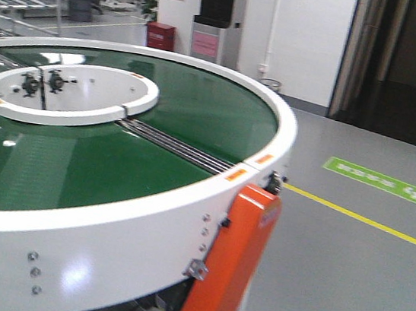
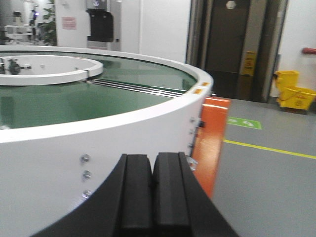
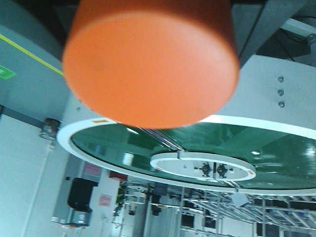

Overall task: Grab orange capacitor from left shelf to right conveyor
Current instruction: 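Drive up to the green conveyor belt and stop at its rim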

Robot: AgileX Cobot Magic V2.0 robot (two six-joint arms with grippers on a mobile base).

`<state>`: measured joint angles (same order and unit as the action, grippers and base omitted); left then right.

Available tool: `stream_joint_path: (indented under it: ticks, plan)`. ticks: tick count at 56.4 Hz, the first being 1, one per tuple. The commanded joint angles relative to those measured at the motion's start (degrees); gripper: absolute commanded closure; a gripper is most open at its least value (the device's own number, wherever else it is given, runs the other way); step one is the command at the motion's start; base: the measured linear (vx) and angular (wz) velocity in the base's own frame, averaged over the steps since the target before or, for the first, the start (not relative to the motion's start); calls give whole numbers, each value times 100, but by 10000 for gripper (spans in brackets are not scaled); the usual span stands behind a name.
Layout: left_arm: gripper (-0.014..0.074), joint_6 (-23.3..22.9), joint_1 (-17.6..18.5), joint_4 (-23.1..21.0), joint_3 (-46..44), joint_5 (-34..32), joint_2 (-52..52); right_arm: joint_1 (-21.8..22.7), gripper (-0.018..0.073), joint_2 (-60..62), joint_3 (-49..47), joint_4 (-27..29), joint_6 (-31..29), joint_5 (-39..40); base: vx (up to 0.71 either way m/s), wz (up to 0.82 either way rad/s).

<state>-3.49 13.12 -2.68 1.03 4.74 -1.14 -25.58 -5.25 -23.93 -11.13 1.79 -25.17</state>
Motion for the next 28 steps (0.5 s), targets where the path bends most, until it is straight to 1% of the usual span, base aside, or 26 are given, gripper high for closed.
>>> stream_joint_path:
  ticks: [1, 28]
  plan:
    - [603, -32, 44, -27, -171, -474, -25, 39, 567, -111, -170, -98, 4, 508, 45, 40]
    - [603, -32, 44, -27, -171, -474, -25, 39, 567, -111, -170, -98, 4, 500, 44, 35]
